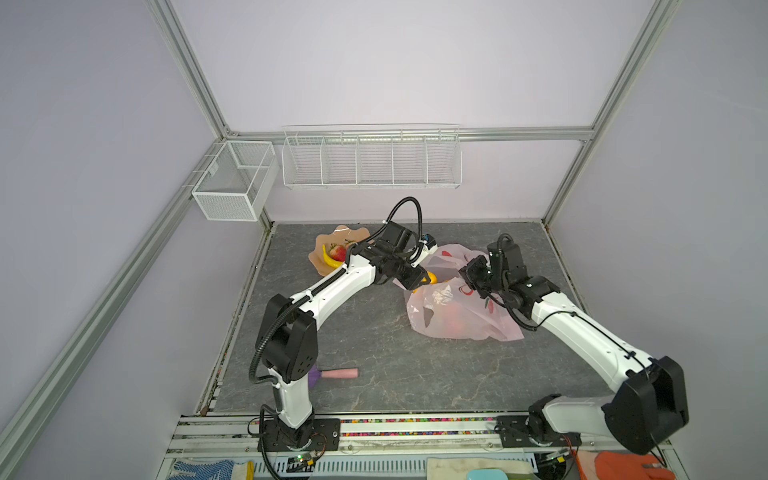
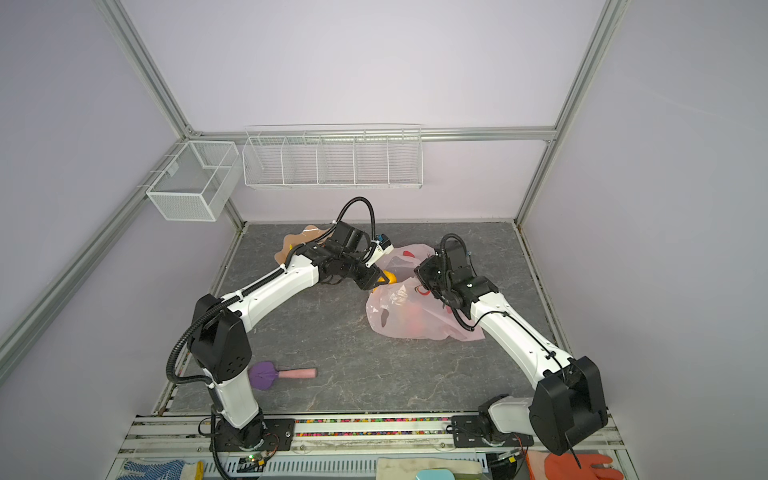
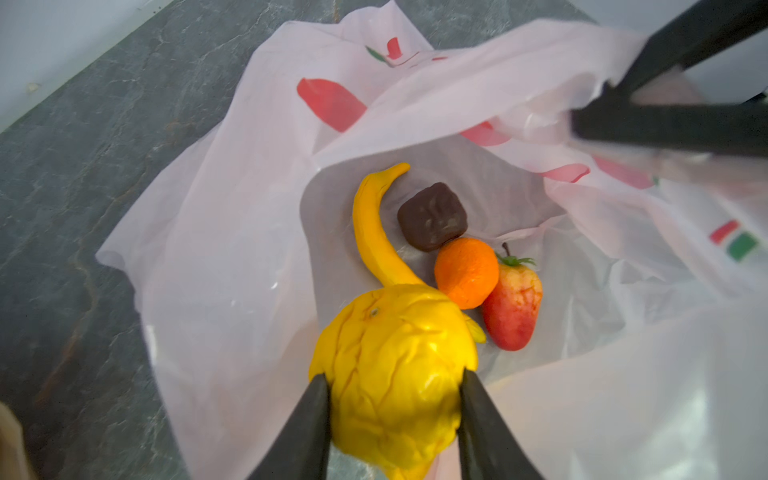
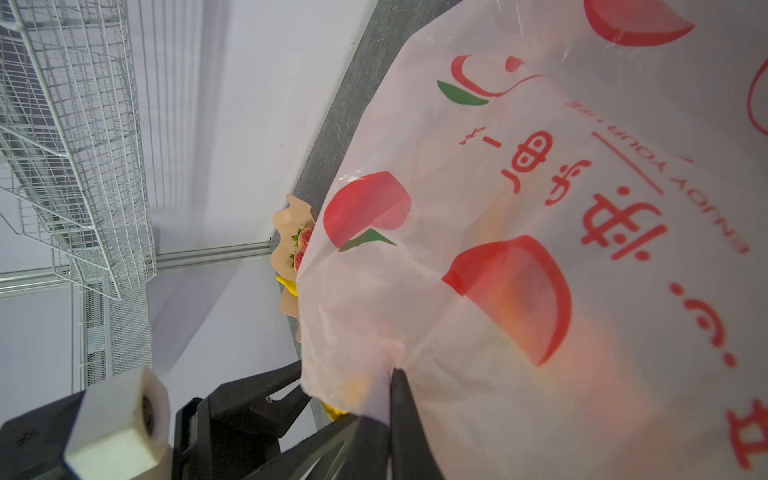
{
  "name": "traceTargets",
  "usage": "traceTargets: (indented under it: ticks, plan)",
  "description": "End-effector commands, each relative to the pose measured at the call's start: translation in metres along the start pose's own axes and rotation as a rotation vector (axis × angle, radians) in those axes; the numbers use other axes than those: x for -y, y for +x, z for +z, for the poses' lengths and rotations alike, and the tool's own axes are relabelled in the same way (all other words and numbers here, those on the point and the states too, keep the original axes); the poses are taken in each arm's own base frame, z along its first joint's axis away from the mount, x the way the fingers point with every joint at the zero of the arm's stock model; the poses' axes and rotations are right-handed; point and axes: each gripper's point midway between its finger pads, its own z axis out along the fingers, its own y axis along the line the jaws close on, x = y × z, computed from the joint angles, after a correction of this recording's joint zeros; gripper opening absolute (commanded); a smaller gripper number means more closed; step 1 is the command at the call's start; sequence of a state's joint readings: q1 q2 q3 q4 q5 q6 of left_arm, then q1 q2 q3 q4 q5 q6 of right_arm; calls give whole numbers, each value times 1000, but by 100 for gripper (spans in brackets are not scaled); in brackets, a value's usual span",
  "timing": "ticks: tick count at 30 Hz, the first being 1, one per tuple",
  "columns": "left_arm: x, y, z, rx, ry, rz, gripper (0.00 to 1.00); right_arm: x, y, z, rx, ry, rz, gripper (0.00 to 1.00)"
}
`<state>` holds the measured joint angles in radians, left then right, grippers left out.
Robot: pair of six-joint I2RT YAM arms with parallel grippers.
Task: Place the fruits into the plastic bag
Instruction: 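Lower the lemon with the left gripper into the bag opening beside the right gripper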
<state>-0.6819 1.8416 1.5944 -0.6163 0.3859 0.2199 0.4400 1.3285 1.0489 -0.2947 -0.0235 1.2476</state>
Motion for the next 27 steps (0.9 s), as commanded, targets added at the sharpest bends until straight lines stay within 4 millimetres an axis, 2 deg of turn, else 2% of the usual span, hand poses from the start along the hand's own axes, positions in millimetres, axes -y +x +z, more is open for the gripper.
traceTargets:
  ticks: [1, 11, 16, 27]
  plan:
    - [20, -10, 6, 60, 117, -76, 21, 1, 1, -3, 2, -16, 6, 6]
    - [48, -13, 36, 122, 232, -271, 20, -1, 0, -3, 17, -42, 37, 6]
    - [56, -19, 45, 145, 274, -340, 20, 0, 0, -5, 20, -56, 51, 6]
    - [65, -9, 79, 77, 273, -410, 19, -1, 0, -8, 23, -82, 65, 6]
